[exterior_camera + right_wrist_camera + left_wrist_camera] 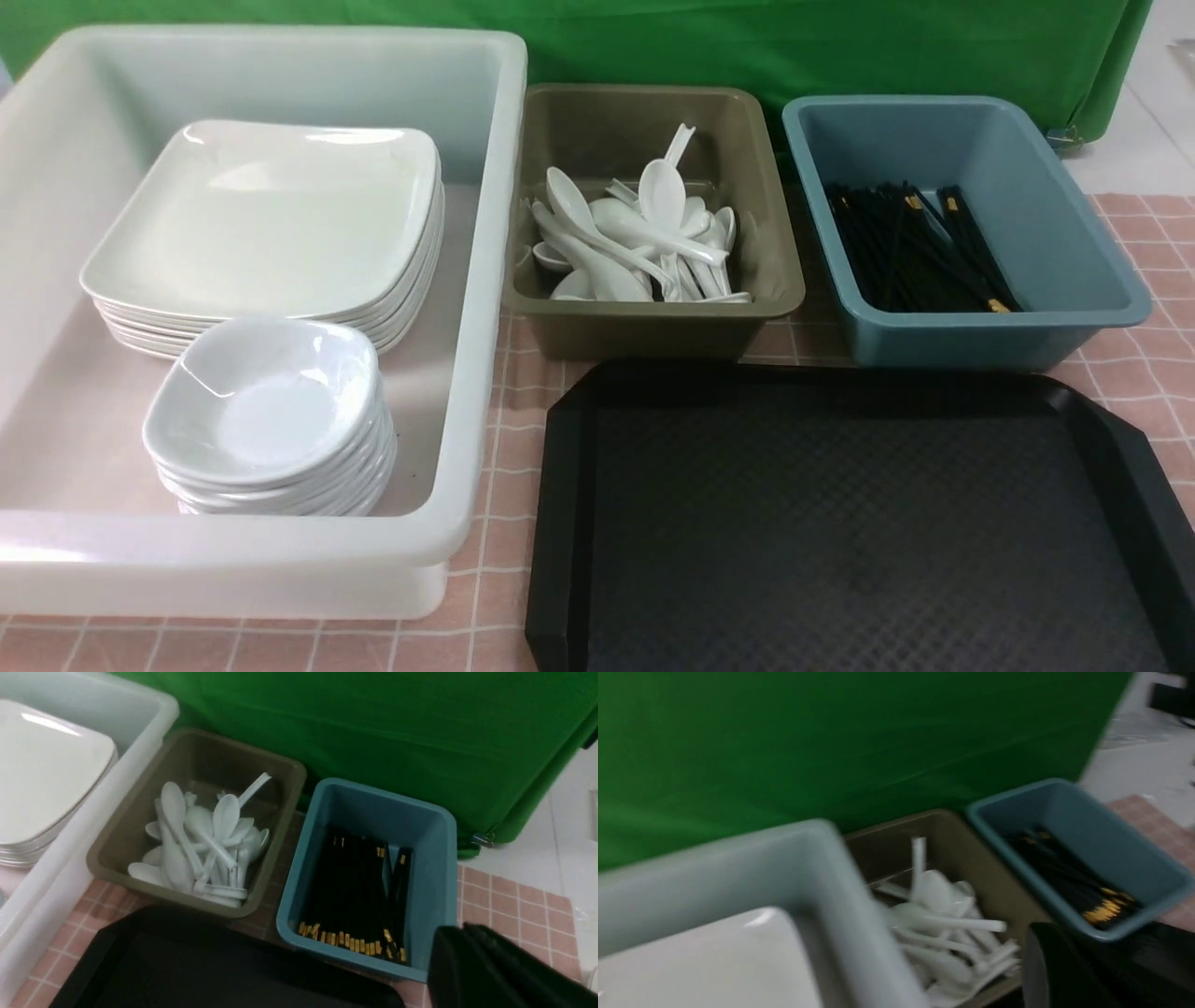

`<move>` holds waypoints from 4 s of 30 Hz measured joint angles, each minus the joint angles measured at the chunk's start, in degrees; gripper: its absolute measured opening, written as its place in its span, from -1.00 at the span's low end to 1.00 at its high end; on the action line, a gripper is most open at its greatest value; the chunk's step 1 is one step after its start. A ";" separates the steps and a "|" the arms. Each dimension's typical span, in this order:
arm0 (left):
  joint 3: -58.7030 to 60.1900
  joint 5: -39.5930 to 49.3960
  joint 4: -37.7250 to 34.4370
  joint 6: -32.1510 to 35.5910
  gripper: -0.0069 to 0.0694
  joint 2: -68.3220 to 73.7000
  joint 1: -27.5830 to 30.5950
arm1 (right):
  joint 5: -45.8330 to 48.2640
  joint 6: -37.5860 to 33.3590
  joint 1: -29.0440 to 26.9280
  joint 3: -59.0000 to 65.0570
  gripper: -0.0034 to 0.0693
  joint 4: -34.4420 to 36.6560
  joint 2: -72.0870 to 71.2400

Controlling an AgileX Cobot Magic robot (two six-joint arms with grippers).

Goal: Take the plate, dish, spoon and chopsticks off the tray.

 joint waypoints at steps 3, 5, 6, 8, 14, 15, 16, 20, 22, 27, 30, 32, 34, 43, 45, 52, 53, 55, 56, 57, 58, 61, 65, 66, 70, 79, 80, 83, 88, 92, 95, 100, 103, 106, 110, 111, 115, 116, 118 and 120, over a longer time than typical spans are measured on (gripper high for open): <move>3.35 0.02 3.01 -1.39 -0.85 -7.67 -7.31 | -8.27 2.85 0.00 11.79 -0.82 -0.84 -10.21; 6.29 -0.23 4.28 -2.35 -0.85 -11.38 -9.96 | -13.82 4.62 0.00 19.27 -0.82 -1.72 -15.32; 10.05 -0.96 5.63 -4.08 -0.85 -15.83 -12.29 | -19.37 7.43 0.00 27.18 -0.82 -3.32 -21.43; 16.68 -2.30 6.62 -5.75 -0.85 -22.27 -14.26 | -26.62 11.48 0.00 38.23 -0.82 -6.46 -29.98; 38.20 -8.43 7.73 -10.22 -0.85 -39.60 -15.02 | -41.28 18.71 0.00 62.53 -0.82 -11.01 -49.57; 44.45 -11.72 7.64 -10.55 -0.85 -44.32 -15.02 | -45.25 19.12 0.00 67.45 -0.82 -11.19 -53.59; 48.00 -13.46 7.45 -10.69 -0.85 -47.09 -15.02 | -47.40 19.17 0.00 69.84 -0.82 -11.25 -55.67; 58.87 -18.78 6.67 -12.83 -0.84 -55.72 -15.02 | -51.64 19.51 0.00 74.07 -0.81 -11.44 -60.10; 61.56 -20.49 6.43 -13.25 -0.83 -57.96 -15.02 | -52.25 19.65 0.00 74.25 -0.79 -11.50 -60.47; 64.10 -22.65 6.82 -13.39 -0.82 -60.14 -15.02 | -53.11 19.79 0.00 74.25 -0.70 -11.62 -60.47; 64.20 -22.93 8.94 -13.26 -0.82 -60.21 -15.02 | -53.11 19.96 0.00 74.25 -0.66 -11.62 -60.47; 64.20 -22.93 9.38 -13.26 -0.82 -60.21 -15.02 | -53.11 19.96 0.00 74.25 -0.64 -11.62 -60.47; 64.20 -22.93 9.52 -13.22 -0.82 -60.21 -15.02 | -53.11 19.96 0.00 74.25 -0.63 -11.62 -60.47; 64.20 -22.93 9.56 -13.22 -0.82 -60.21 -15.02 | -53.11 20.08 0.00 74.25 -0.57 -11.62 -60.47; 64.20 -22.93 9.56 -13.22 -0.82 -60.21 -15.02 | -53.11 20.08 0.00 74.25 -0.56 -11.62 -60.47; 65.48 -26.44 19.24 -19.12 -0.82 -60.37 -12.96 | -53.11 20.08 0.00 74.25 -0.51 -11.62 -60.47; 67.57 -30.25 22.57 -22.19 -0.82 -60.51 -10.34 | -53.11 20.08 0.00 74.25 -0.50 -11.62 -60.47; 70.91 -35.32 25.53 -24.18 -0.82 -61.07 -6.40 | -53.11 20.08 0.00 74.25 -0.48 -11.62 -60.47; 70.91 -35.84 25.81 -24.32 -0.82 -61.15 -6.01 | -53.11 20.08 0.00 74.25 -0.48 -11.62 -60.47; 74.29 -39.49 27.32 -25.08 -0.82 -62.38 -2.46 | -53.11 20.08 0.00 74.25 -0.47 -11.62 -60.47; 75.74 -40.36 27.61 -25.19 -0.82 -62.91 -1.33 | -53.11 20.08 0.00 74.25 -0.46 -11.62 -60.47; 80.74 -42.49 28.25 -25.44 -0.82 -65.62 2.82 | -53.11 20.08 0.00 74.25 -0.45 -11.62 -60.47; 83.46 -42.08 29.30 -25.44 -0.82 -66.24 4.24 | -53.16 20.08 0.00 74.25 -0.42 -11.62 -60.47; 83.53 -39.70 29.59 -25.44 -0.82 -66.26 4.38 | -53.16 20.08 0.00 74.25 -0.40 -11.62 -60.47; 83.66 -34.47 29.65 -25.44 -0.82 -66.26 4.42 | -53.18 20.08 0.00 74.25 -0.37 -11.62 -60.47; 83.66 -33.79 30.04 -25.44 -0.81 -66.26 4.42 | -53.18 20.08 0.00 74.25 -0.36 -11.62 -60.47; 83.66 -33.79 30.04 -25.44 -0.81 -66.26 4.42 | -53.18 20.08 0.00 74.25 -0.36 -11.62 -60.47; 83.66 -33.66 30.04 -25.44 -0.81 -66.26 4.42 | -53.18 20.08 0.00 74.25 -0.36 -11.62 -60.47; 83.66 -33.61 30.04 -25.44 -0.81 -66.26 4.42 | -53.18 20.08 0.00 74.25 -0.35 -11.62 -60.47; 83.66 -33.61 30.04 -25.44 -0.81 -66.26 4.42 | -53.18 20.08 0.00 74.25 -0.34 -11.62 -60.47; 83.66 -33.61 30.04 -25.44 -0.81 -66.26 4.42 | -53.13 17.98 0.00 74.25 -0.32 -9.94 -60.47; 83.66 -33.61 30.04 -25.44 -0.81 -66.26 4.42 | -53.47 -1.10 0.00 74.25 -0.30 7.99 -60.47; 83.66 -33.61 30.04 -25.44 -0.81 -66.26 4.42 | -53.89 -11.33 0.00 74.25 -0.29 18.93 -60.47; 83.66 -33.61 30.04 -25.44 -0.81 -66.26 4.42 | -53.90 -13.13 0.00 74.25 -0.27 21.99 -60.47; 83.66 -33.61 30.04 -25.44 -0.81 -66.26 4.42 | -53.96 -13.47 -0.50 74.83 -0.26 22.64 -60.65; 83.66 -33.61 30.04 -25.44 -0.81 -66.26 4.42 | -53.91 -13.53 -0.85 75.05 -0.26 22.71 -60.82; 83.66 -33.61 30.04 -25.44 -0.81 -66.26 4.42 | -53.91 -13.81 -12.23 80.61 -0.25 22.88 -61.23; 83.66 -33.61 30.04 -25.44 -0.81 -66.26 4.42 | -53.86 -13.96 -14.77 81.79 -0.25 22.88 -61.23; 83.66 -33.61 30.04 -25.44 -0.81 -66.26 4.42 | -53.85 -14.26 -18.56 84.84 -0.25 22.88 -61.23; 83.66 -33.61 30.04 -25.44 -0.81 -66.26 4.42 | -53.80 -14.50 -26.22 91.45 -0.25 22.88 -61.51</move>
